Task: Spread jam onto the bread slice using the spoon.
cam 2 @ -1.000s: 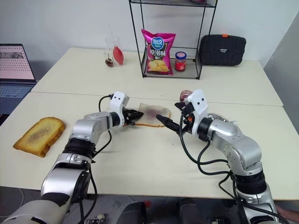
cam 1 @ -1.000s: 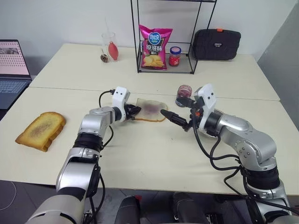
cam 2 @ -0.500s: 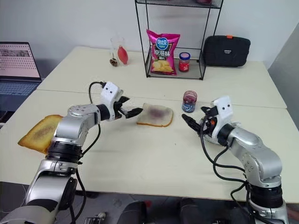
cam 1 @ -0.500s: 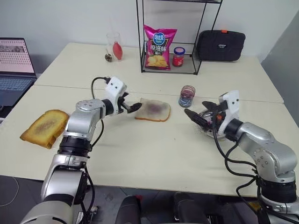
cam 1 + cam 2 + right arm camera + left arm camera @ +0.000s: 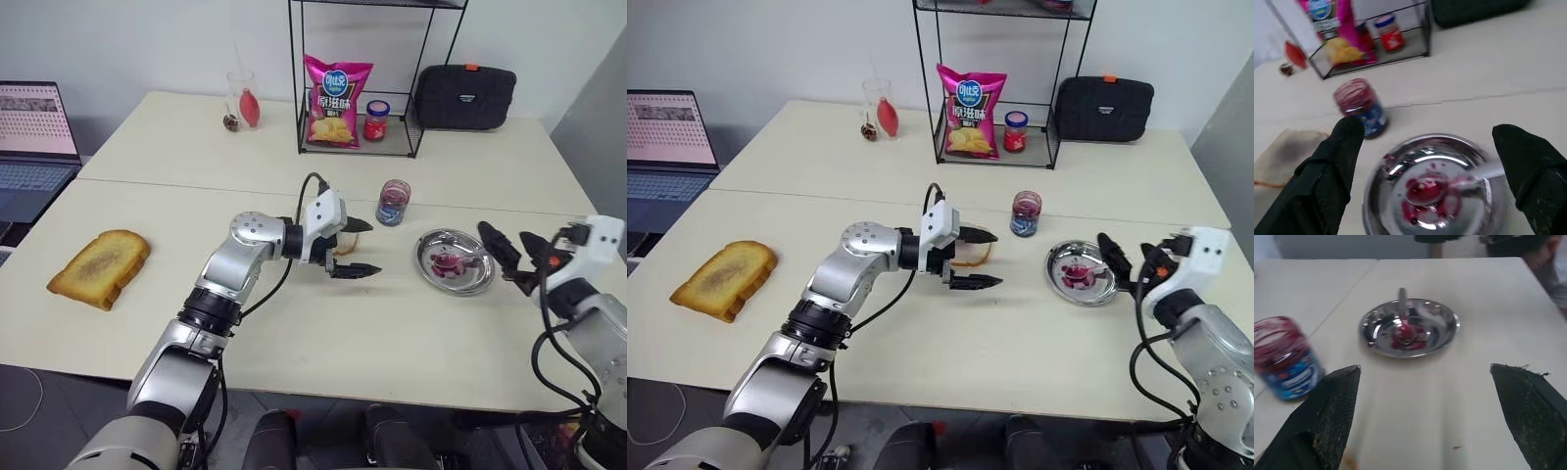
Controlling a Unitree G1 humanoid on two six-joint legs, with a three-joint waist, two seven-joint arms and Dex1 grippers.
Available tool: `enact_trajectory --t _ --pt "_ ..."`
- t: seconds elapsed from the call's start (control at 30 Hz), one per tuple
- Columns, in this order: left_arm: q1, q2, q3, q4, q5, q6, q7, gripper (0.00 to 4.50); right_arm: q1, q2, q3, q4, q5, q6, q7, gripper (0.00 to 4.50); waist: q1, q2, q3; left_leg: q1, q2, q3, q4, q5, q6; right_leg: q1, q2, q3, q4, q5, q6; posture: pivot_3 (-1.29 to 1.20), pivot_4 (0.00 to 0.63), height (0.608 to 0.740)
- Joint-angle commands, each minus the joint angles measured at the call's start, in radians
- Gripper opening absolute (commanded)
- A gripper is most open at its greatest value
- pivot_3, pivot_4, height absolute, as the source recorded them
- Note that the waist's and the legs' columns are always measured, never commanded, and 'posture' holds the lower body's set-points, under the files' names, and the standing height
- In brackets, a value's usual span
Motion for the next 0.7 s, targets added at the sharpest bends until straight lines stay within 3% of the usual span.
enact_trajectory --t 0.03,0.2,0.7 --pt "-0.047 -0.023 -0.008 0.053 0.025 -0.088 -0.029 4.42 -0.008 0.022 -0.098 0.044 0.151 0.013 -0.070 4.50 -0.004 0.000 0.000 0.000 0.000 0.000 0.000 0.000 0.000 0.000 0.000 0.001 0.000 0.000 0.001 0.00 0.150 0.740" --pt "-0.052 -0.023 0.017 0.074 0.022 -0.092 -0.030 4.42 -0.062 0.033 -0.091 0.260 0.196 -0.024 -0.089 4.50 -0.016 0.002 -0.001 0.001 0.000 0.000 0.000 0.002 0.003 0.001 0.000 0.001 0.000 0.000 0.001 0.00 0.150 0.740" --pt "0.009 0.028 0.032 -0.093 0.008 0.019 0.010 4.42 -0.275 -0.071 0.063 0.809 0.068 -0.207 0.110 4.50 -0.022 0.009 0.000 0.001 0.000 0.000 -0.001 0.002 0.003 0.001 0.000 0.001 0.000 0.000 0.001 0.00 0.150 0.740"
